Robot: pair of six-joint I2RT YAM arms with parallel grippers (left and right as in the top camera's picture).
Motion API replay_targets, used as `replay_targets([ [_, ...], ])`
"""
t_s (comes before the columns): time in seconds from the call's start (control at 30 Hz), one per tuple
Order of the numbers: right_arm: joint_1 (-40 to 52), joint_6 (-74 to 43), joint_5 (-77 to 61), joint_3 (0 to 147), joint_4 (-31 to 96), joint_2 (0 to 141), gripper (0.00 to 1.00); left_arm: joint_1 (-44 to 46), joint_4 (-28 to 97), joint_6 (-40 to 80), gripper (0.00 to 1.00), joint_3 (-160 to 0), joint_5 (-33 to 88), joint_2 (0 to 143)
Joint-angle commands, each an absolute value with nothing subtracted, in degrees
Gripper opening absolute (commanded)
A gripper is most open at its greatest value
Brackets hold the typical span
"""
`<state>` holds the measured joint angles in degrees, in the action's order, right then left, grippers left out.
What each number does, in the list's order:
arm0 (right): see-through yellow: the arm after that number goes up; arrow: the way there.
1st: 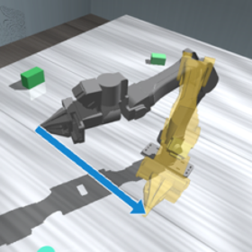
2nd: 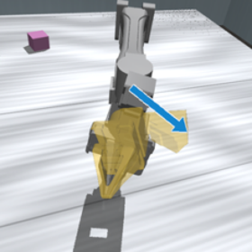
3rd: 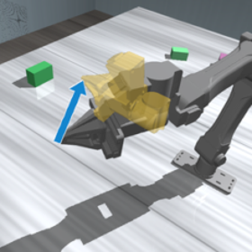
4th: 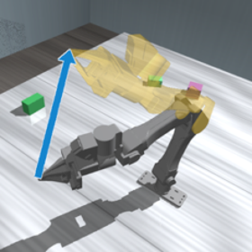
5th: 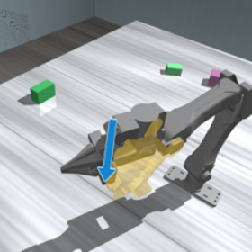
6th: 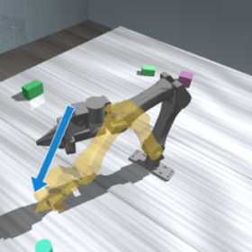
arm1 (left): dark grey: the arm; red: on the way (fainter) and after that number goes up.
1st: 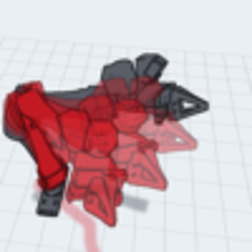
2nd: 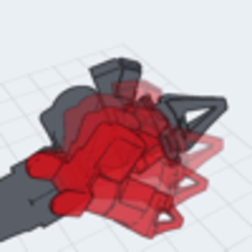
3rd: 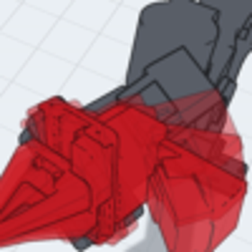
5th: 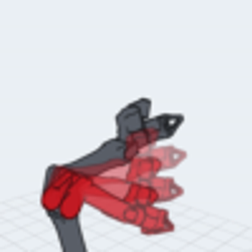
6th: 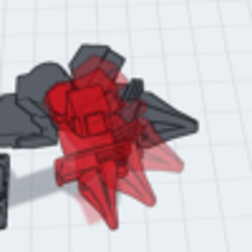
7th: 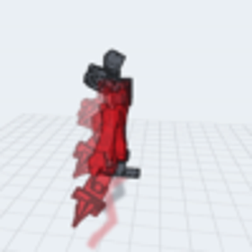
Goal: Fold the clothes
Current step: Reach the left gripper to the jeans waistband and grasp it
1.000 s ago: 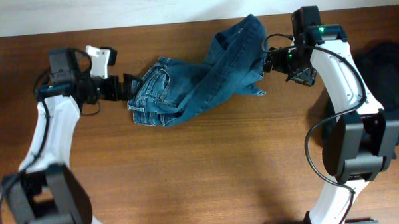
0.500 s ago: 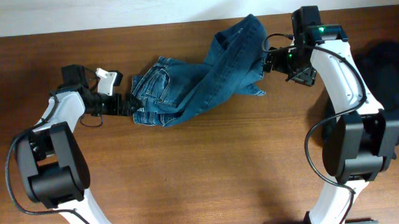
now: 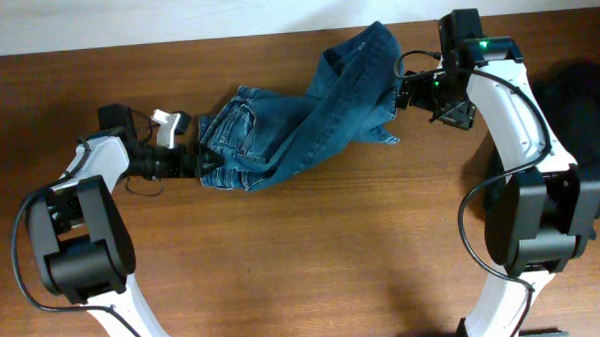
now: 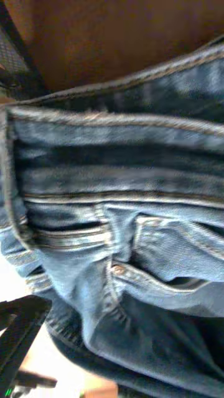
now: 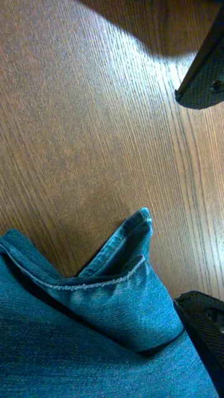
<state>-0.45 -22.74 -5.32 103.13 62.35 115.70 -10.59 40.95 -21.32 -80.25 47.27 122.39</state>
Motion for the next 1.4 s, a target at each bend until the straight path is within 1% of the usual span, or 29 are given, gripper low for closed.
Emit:
replay_targets([
  [0.0,-0.4,-23.18,-5.39,103.28,62.28,115.79,0.99,-10.5,44.27,-21.54,0.99,-79.59,46.54,125.03],
  [0.2,-0.4,-23.18,-5.39,103.28,62.28,115.79,0.99,-8.99,48.25,-21.56,0.99,-79.55,46.13,125.91],
  [0.47,-0.4,-23.18,-5.39,103.28,62.3,115.79,0.99,-6.13,45.65,-21.56,0.99,-79.55,44.75,125.91],
  [0.9,-0.4,-23.18,-5.39,103.28,62.28,115.79,0.99,-6.04,43.66,-21.56,0.99,-79.64,44.77,125.89],
  [1.13,-0.4,-23.18,-5.39,103.28,62.28,115.79,0.99,-6.04,44.49,-21.47,0.99,-82.87,45.39,125.89],
  [1.37,-0.4,-23.18,-5.37,103.28,62.3,115.79,0.99,-6.04,43.48,-16.73,0.99,-83.05,45.63,125.89],
])
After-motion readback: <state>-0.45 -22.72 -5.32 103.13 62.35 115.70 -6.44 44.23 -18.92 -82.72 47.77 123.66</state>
